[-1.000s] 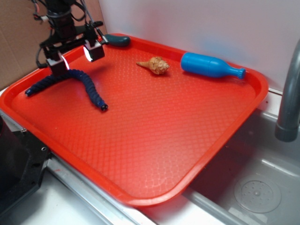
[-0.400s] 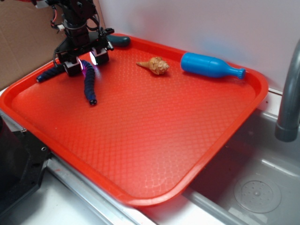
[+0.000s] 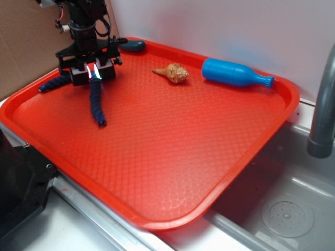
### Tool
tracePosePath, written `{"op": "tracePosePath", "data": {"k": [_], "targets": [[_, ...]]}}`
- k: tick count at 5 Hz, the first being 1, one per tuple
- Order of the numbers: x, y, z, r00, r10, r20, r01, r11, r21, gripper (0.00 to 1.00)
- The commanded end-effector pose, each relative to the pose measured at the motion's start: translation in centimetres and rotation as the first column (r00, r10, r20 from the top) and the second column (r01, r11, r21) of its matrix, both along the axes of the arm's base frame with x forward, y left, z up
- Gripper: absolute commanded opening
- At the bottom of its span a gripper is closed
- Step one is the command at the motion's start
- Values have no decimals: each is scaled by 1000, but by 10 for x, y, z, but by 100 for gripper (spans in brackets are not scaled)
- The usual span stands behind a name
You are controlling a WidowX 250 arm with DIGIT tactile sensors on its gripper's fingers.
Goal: Grab the blue rope.
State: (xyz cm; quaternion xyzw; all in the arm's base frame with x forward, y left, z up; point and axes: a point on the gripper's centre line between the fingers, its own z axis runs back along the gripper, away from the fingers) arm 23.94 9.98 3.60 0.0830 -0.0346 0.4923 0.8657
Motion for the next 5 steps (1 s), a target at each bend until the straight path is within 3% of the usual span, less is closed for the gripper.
{"op": "tracePosePath", "data": {"k": [1, 2, 3, 4, 5], "targets": [[-9, -34, 92, 864, -470, 178, 484, 874, -42, 0], [-31, -78, 130, 726, -653, 217, 683, 721, -118, 0], [-52, -105, 148, 691, -691, 212, 721, 680, -132, 0], [-68, -114, 148, 702, -671, 239, 707, 696, -121, 0], [-63, -104, 143, 729, -651, 213, 683, 710, -169, 0]]}}
